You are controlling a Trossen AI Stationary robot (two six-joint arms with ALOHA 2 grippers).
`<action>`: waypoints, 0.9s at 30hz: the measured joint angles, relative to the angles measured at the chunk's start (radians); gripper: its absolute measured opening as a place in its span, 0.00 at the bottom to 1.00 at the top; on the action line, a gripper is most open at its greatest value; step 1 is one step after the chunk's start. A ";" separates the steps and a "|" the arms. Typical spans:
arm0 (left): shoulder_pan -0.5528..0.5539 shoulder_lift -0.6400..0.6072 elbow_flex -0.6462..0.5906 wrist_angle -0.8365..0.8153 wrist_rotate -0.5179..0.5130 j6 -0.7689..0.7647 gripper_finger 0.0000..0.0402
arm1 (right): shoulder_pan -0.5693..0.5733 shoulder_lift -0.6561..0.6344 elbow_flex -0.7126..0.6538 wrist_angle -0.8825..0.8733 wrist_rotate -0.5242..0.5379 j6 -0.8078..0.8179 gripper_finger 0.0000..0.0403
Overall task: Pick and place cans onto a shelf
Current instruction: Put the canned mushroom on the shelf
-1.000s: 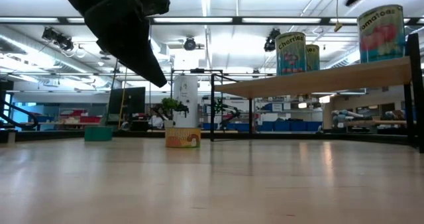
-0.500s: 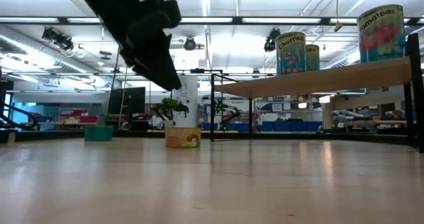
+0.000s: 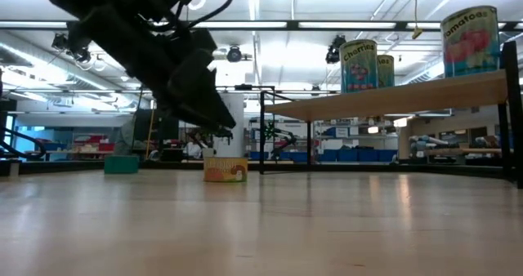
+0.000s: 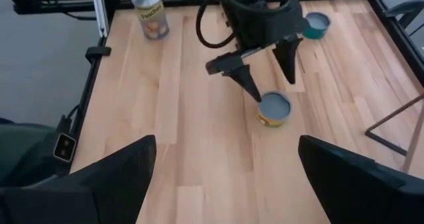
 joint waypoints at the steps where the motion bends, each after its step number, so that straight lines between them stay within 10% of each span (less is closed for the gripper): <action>1: 0.000 0.006 -0.008 0.032 0.009 0.029 0.87 | 0.000 0.003 0.000 -0.001 0.000 0.000 0.94; 7: 0.046 0.047 -0.021 0.099 0.137 0.084 0.87 | -0.006 0.023 0.000 0.004 0.004 -0.004 0.94; 27: 0.168 0.234 0.381 -0.468 0.376 0.289 0.88 | -0.041 0.028 0.000 0.012 -0.005 0.022 0.94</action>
